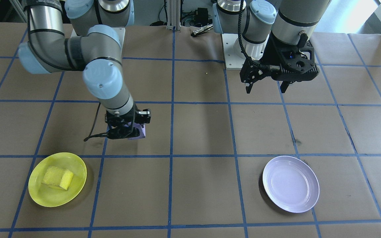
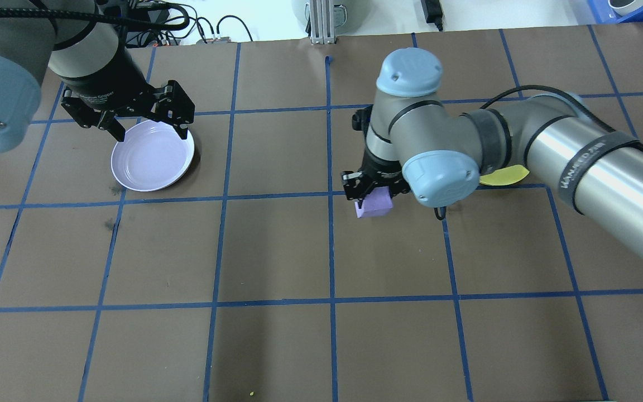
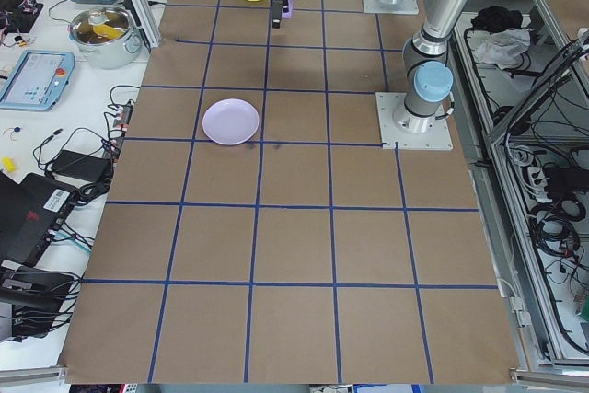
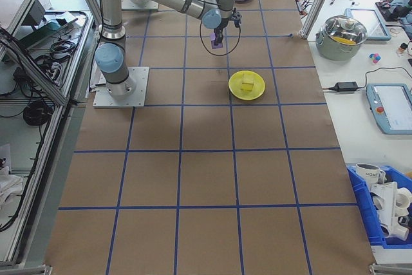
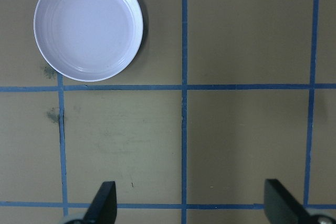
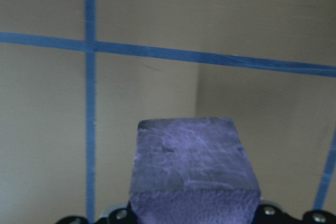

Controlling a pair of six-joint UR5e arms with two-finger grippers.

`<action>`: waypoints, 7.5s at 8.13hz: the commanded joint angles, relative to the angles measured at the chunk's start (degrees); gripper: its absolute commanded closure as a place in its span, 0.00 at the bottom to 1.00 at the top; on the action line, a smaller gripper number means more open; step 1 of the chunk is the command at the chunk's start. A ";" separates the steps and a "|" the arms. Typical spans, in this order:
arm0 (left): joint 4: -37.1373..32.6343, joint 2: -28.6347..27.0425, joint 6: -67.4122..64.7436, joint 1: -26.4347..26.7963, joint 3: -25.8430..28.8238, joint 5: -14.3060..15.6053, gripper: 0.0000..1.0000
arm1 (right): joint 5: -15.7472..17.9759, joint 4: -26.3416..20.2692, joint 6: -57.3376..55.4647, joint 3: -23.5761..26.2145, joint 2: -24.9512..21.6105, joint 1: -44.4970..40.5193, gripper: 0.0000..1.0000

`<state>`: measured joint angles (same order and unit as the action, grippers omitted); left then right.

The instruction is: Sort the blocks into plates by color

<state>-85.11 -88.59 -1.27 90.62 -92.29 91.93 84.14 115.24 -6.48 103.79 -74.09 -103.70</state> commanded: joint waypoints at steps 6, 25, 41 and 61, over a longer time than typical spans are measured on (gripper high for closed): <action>-0.32 -0.53 -0.05 0.00 0.18 0.18 0.00 | -0.82 16.16 -12.06 -4.47 9.76 -16.44 0.30; 2.14 -18.09 -28.97 16.50 -1.13 -4.22 0.00 | 3.40 -35.25 -3.72 -22.40 -12.92 9.13 0.00; 11.77 -22.18 -16.84 16.00 -8.08 -4.13 1.00 | 4.19 -35.52 -3.45 -18.89 -15.73 9.13 0.00; 17.55 -24.56 28.03 -13.46 2.29 2.91 0.00 | 4.37 -35.52 -3.45 -18.89 -15.73 9.13 0.00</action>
<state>-63.64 -117.53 31.23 75.85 -90.00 95.29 88.51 79.72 -9.93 84.90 -89.75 -94.57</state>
